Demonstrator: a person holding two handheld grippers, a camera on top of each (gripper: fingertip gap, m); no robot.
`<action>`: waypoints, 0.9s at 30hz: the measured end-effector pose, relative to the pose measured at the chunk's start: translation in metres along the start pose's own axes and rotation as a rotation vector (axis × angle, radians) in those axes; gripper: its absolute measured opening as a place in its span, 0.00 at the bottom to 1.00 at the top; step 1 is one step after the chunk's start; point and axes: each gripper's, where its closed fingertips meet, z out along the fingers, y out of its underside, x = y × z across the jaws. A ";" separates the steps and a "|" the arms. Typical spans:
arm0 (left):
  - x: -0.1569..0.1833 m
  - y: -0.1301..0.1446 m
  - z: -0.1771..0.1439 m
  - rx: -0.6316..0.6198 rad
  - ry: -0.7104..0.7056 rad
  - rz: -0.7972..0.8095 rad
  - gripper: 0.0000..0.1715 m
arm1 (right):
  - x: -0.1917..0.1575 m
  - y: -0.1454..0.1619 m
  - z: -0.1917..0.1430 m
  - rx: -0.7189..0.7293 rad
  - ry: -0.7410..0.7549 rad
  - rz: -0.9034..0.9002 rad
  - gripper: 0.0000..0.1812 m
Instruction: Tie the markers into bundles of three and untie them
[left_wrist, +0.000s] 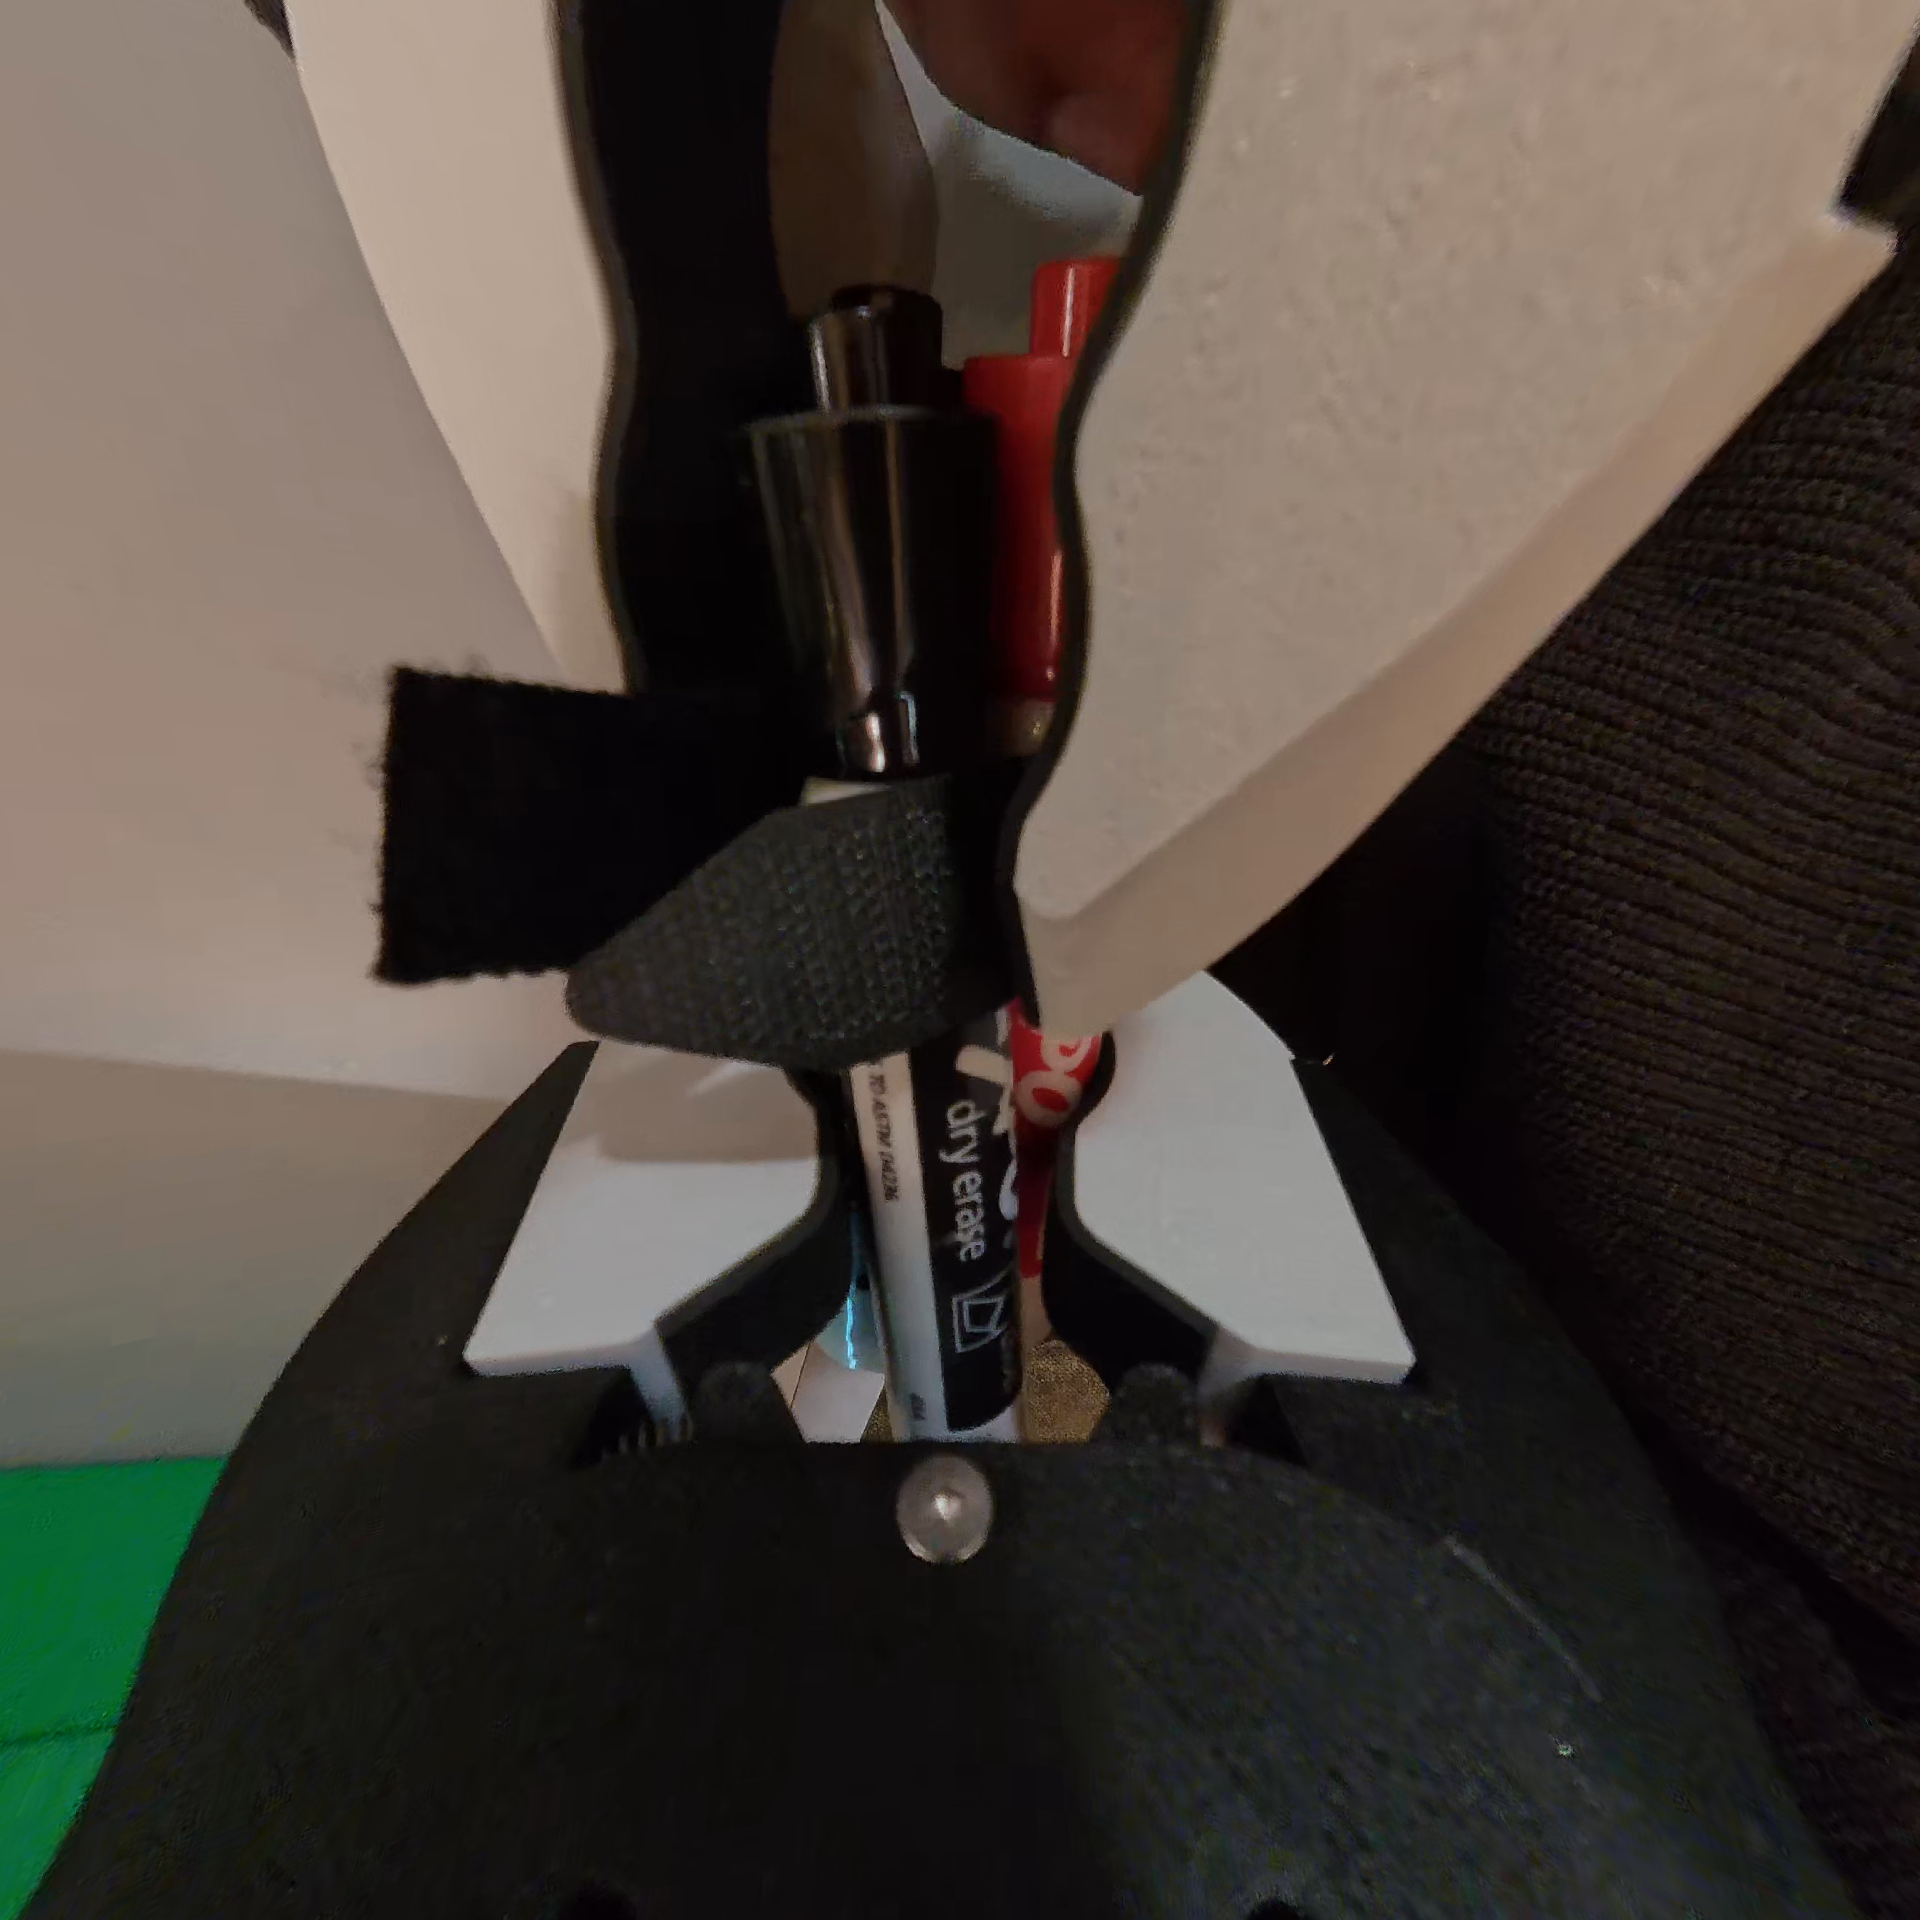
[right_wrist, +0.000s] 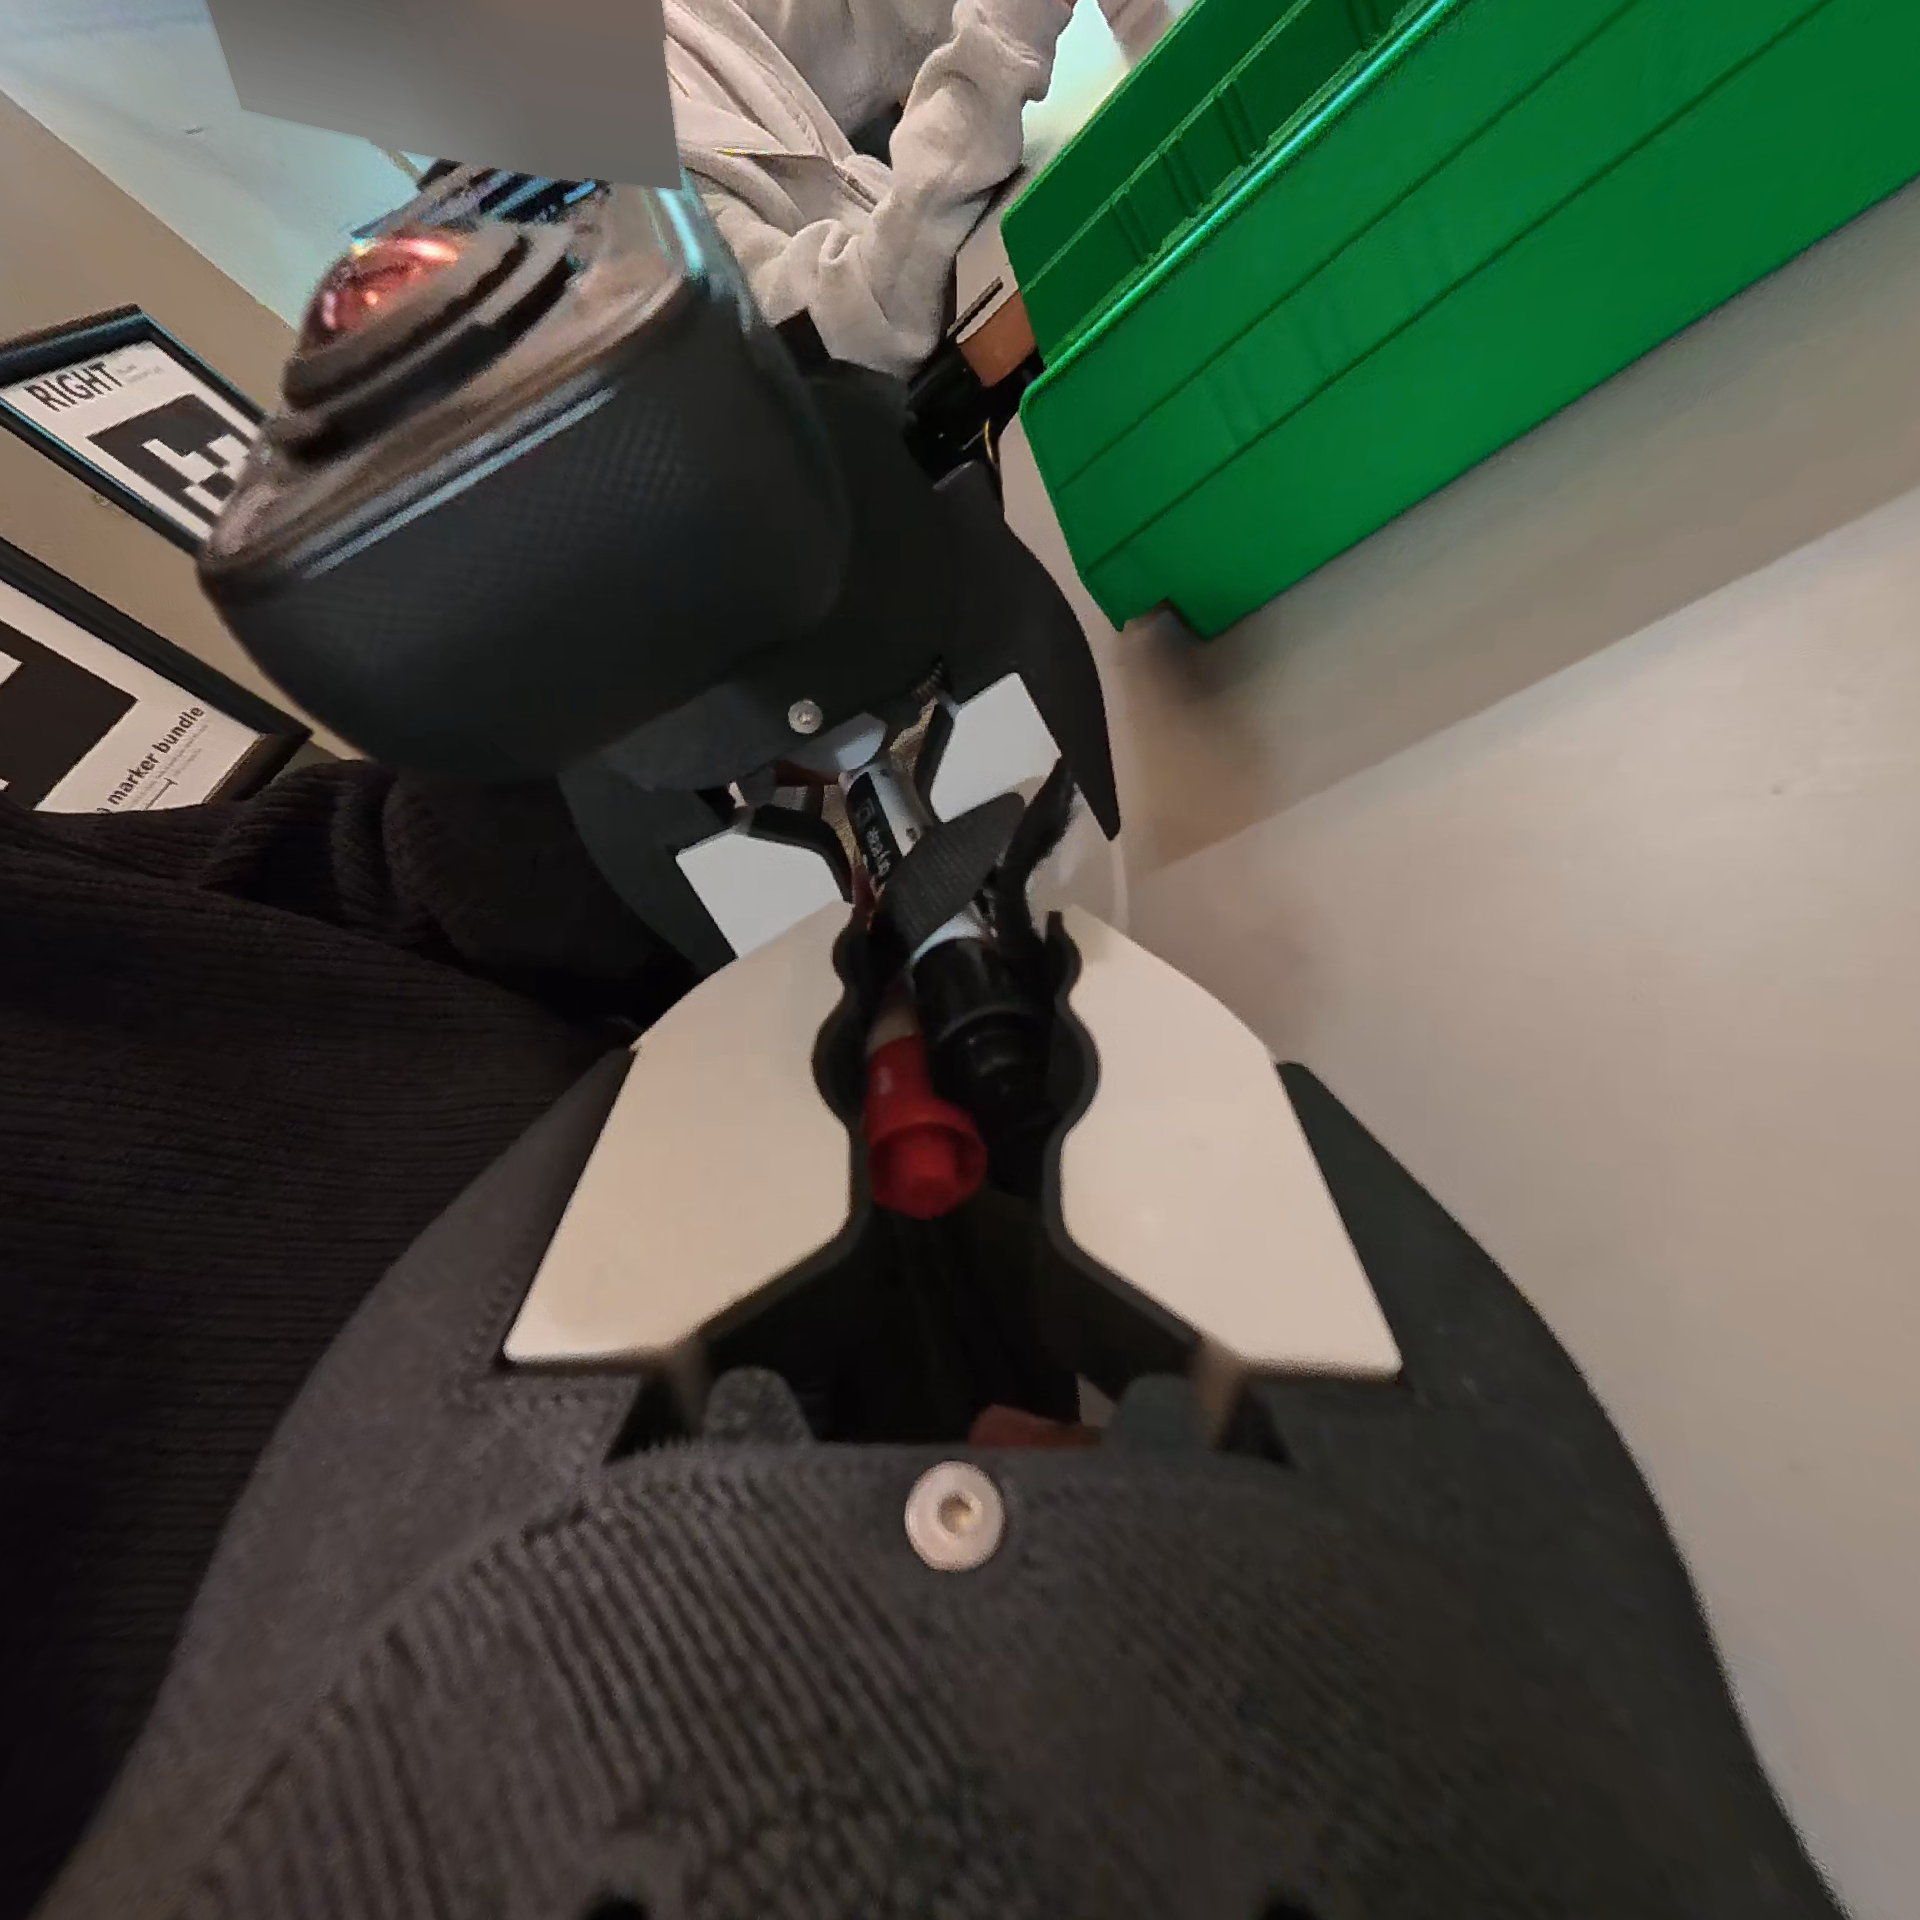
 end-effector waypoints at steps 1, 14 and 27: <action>0.000 0.000 0.000 -0.001 0.000 -0.001 0.25 | 0.000 0.000 0.000 0.002 -0.002 0.006 0.19; 0.004 -0.003 0.003 -0.010 0.002 0.014 0.23 | -0.001 -0.005 -0.005 0.032 -0.042 0.048 0.11; 0.001 0.000 0.001 -0.005 0.006 -0.009 0.25 | 0.006 -0.003 -0.004 0.026 0.025 0.063 0.32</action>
